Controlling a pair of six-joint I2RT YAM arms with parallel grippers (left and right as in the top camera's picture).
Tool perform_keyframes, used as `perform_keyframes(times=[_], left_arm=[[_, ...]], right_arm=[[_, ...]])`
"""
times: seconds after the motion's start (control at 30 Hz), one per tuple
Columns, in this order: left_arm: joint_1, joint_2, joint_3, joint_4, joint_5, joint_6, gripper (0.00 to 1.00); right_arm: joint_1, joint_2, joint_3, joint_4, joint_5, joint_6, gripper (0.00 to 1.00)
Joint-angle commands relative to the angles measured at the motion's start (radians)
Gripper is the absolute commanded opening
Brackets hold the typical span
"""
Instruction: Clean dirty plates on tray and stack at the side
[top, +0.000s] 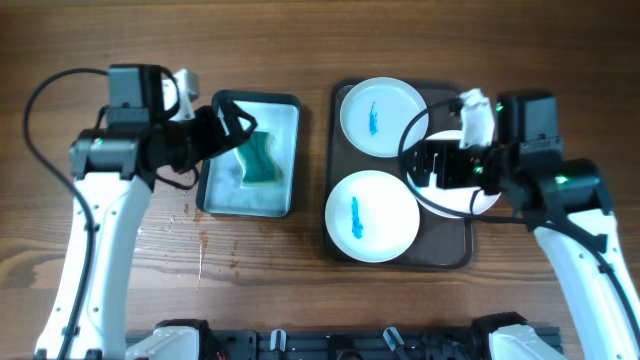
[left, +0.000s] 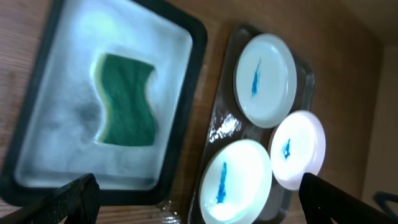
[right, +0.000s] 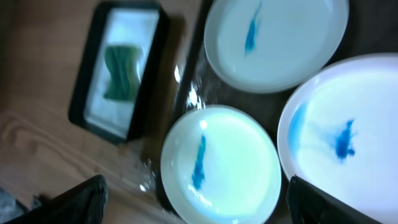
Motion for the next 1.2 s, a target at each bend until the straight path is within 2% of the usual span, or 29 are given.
perform_keyframes(times=[0.0, 0.1, 0.17, 0.27, 0.37, 0.43, 0.5, 0.57, 0.67, 0.73, 0.87, 1.03, 1.17], left_arm=[[-0.056, 0.031, 0.016, -0.002, 0.065, 0.005, 1.0], [-0.095, 0.042, 0.012, -0.017, -0.068, -0.006, 1.0], [-0.153, 0.071, 0.0, -0.059, -0.3, -0.096, 0.96], [-0.254, 0.152, -0.019, -0.06, -0.517, -0.199, 0.88], [-0.336, 0.28, -0.02, -0.006, -0.597, -0.233, 0.77], [-0.357, 0.374, -0.02, 0.018, -0.606, -0.268, 0.74], [-0.34, 0.508, -0.02, 0.021, -0.587, -0.36, 0.63], [-0.31, 0.566, -0.02, 0.047, -0.536, -0.359, 0.52], [-0.264, 0.595, -0.02, 0.082, -0.476, -0.351, 0.26], [-0.237, 0.593, -0.02, 0.116, -0.404, -0.29, 0.04], [-0.19, 0.55, 0.0, 0.074, -0.261, -0.208, 0.04], [-0.159, 0.452, 0.04, 0.019, -0.279, -0.193, 0.48], [-0.167, 0.447, 0.031, 0.066, -0.444, -0.193, 0.52]], right_arm=[[0.036, 0.004, -0.128, 0.016, 0.013, 0.014, 0.78], [0.065, 0.004, -0.246, 0.067, 0.006, 0.04, 0.7], [0.068, 0.004, -0.283, 0.082, 0.006, 0.056, 0.67], [0.068, 0.003, -0.288, 0.109, 0.005, 0.057, 0.66], [0.068, 0.003, -0.288, 0.145, -0.034, 0.07, 0.62], [0.068, 0.003, -0.288, 0.143, -0.036, 0.088, 0.62], [0.068, 0.003, -0.288, 0.132, -0.036, 0.088, 0.62], [0.068, 0.003, -0.288, 0.129, -0.036, 0.091, 0.62], [0.068, 0.003, -0.288, 0.131, -0.036, 0.091, 0.63], [0.068, 0.003, -0.288, 0.133, -0.035, 0.09, 0.63], [0.068, 0.003, -0.288, 0.131, -0.035, 0.091, 0.62], [0.068, 0.003, -0.288, 0.131, -0.035, 0.091, 0.62], [0.068, 0.003, -0.288, 0.138, -0.035, 0.092, 0.62]])
